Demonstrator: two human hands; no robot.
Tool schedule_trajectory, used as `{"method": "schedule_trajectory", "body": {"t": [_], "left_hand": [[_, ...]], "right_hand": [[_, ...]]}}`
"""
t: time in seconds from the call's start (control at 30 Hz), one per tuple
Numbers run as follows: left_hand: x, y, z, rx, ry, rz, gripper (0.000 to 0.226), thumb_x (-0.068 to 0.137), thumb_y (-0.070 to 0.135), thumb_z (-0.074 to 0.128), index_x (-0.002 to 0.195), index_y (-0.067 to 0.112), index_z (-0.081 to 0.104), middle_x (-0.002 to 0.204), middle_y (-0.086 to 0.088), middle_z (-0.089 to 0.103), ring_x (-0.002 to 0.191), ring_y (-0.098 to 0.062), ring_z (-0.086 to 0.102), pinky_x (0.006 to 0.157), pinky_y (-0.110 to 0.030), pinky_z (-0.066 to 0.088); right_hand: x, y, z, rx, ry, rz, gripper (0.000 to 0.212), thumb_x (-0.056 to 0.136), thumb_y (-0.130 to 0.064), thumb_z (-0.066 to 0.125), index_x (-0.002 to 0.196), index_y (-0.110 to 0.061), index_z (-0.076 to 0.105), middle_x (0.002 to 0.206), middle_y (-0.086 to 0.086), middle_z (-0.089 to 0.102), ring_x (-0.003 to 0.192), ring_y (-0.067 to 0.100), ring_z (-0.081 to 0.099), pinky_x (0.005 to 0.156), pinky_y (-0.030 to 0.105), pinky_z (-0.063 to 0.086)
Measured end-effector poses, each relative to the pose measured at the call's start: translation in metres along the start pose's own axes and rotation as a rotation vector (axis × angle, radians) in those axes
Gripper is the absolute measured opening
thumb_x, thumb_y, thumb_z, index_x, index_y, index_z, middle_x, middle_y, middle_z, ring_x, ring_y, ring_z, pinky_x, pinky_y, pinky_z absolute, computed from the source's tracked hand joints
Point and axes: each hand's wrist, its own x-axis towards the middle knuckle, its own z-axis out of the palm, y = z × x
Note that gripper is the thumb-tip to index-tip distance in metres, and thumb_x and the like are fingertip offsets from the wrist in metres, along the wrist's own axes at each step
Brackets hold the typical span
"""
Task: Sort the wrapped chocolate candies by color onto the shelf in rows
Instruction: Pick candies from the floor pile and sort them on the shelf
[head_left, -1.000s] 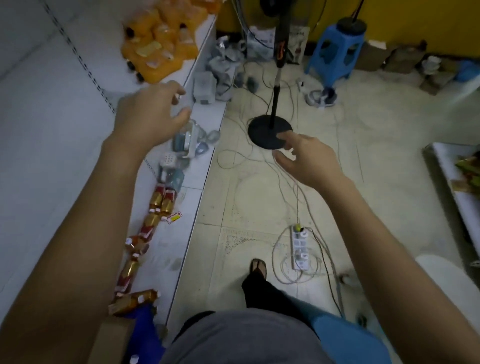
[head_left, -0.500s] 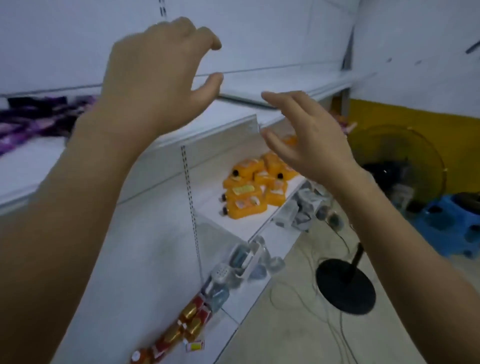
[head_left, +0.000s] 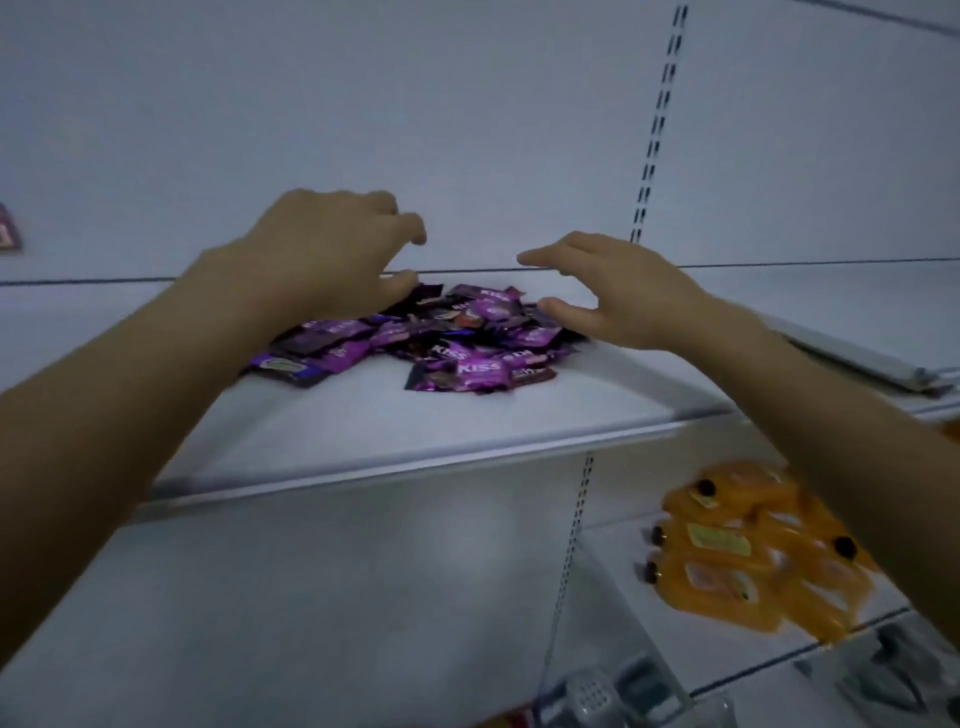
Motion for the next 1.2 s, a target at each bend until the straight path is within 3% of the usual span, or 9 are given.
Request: {"method": "schedule_trajectory", "body": {"t": [0.2,0.33,0.57,0.7,0.77,0.87,0.93,1.07,1.2], "left_hand": [[0.009,-0.029,0.034,-0.128,-0.279,-0.115,0.039,0.093,0.050,0.045,0.130,0.038,0.047,0.132,0.004,0.049,0.119,-0.020,0.049,0.091,-0.037,0.043],[0.008,-0.032,0.050,-0.404,-0.469,-0.136,0.042,0.090,0.046,0.055,0.131,0.034,0.052,0.122,0.009,0.054,0.113,-0.014,0.050,0.093,-0.026,0.035],[0.005,-0.040,0.066,-0.690,-0.414,-0.167,0.035,0.086,0.039,0.065,0.121,0.035,0.060,0.118,0.016,0.060,0.105,-0.005,0.057,0.088,-0.018,0.041],[0.020,-0.044,0.068,-0.864,-0.437,-0.231,0.045,0.079,0.035,0.076,0.120,0.033,0.058,0.122,0.011,0.060,0.102,-0.010,0.063,0.086,-0.022,0.047],[0.025,-0.049,0.068,-0.929,-0.471,-0.255,0.050,0.072,0.038,0.080,0.118,0.034,0.059,0.120,0.010,0.062,0.095,-0.010,0.066,0.078,-0.030,0.052],[0.026,-0.059,0.069,-1.025,-0.439,-0.263,0.043,0.078,0.025,0.077,0.118,0.028,0.060,0.113,0.008,0.066,0.086,-0.003,0.066,0.072,-0.021,0.051],[0.022,-0.066,0.070,-1.092,-0.361,-0.265,0.036,0.082,0.017,0.073,0.116,0.025,0.062,0.110,0.006,0.069,0.094,-0.008,0.067,0.085,-0.023,0.049],[0.013,-0.077,0.071,-1.140,-0.262,-0.241,0.025,0.087,0.014,0.066,0.112,0.018,0.064,0.102,0.001,0.072,0.090,-0.009,0.068,0.081,-0.020,0.052],[0.014,-0.088,0.086,-0.843,-0.089,-0.261,0.015,0.093,0.022,0.059,0.106,0.023,0.066,0.104,0.005,0.069,0.099,-0.013,0.065,0.095,-0.036,0.050]], "right_hand": [[0.046,0.021,0.031,0.128,-0.205,-0.095,0.033,0.093,-0.036,0.051,0.125,-0.028,0.057,0.124,-0.003,0.053,0.113,0.017,0.052,0.094,0.040,0.044],[0.071,0.024,0.035,0.367,-0.386,-0.099,0.029,0.090,-0.040,0.058,0.118,-0.036,0.062,0.112,-0.011,0.056,0.109,0.013,0.055,0.098,0.032,0.043],[0.082,0.025,0.023,0.480,-0.712,-0.235,0.039,0.078,-0.049,0.069,0.111,-0.064,0.054,0.113,0.023,0.058,0.108,0.043,0.052,0.096,0.057,0.042],[0.099,0.009,0.029,0.349,-0.628,-0.193,0.040,0.085,-0.036,0.067,0.124,-0.040,0.058,0.094,-0.004,0.061,0.091,0.022,0.060,0.090,0.043,0.048],[0.110,0.000,0.026,0.320,-0.600,-0.157,0.034,0.088,-0.026,0.063,0.121,-0.032,0.062,0.085,-0.008,0.064,0.080,0.019,0.062,0.082,0.040,0.052],[0.126,-0.006,0.018,0.320,-0.483,-0.096,0.027,0.090,-0.013,0.056,0.113,-0.024,0.066,0.080,-0.007,0.069,0.066,0.005,0.062,0.068,0.026,0.050],[0.129,-0.007,0.014,0.413,-0.401,-0.063,0.029,0.090,-0.008,0.051,0.111,-0.021,0.066,0.081,-0.003,0.070,0.068,0.005,0.065,0.068,0.023,0.051],[0.122,-0.005,0.011,0.446,-0.416,-0.100,0.022,0.088,-0.019,0.056,0.105,-0.026,0.067,0.084,-0.003,0.071,0.081,0.022,0.067,0.080,0.039,0.054],[0.112,0.001,0.025,0.483,-0.488,-0.096,0.020,0.084,-0.029,0.067,0.104,-0.031,0.067,0.090,-0.016,0.069,0.091,0.009,0.065,0.090,0.038,0.051]]}}
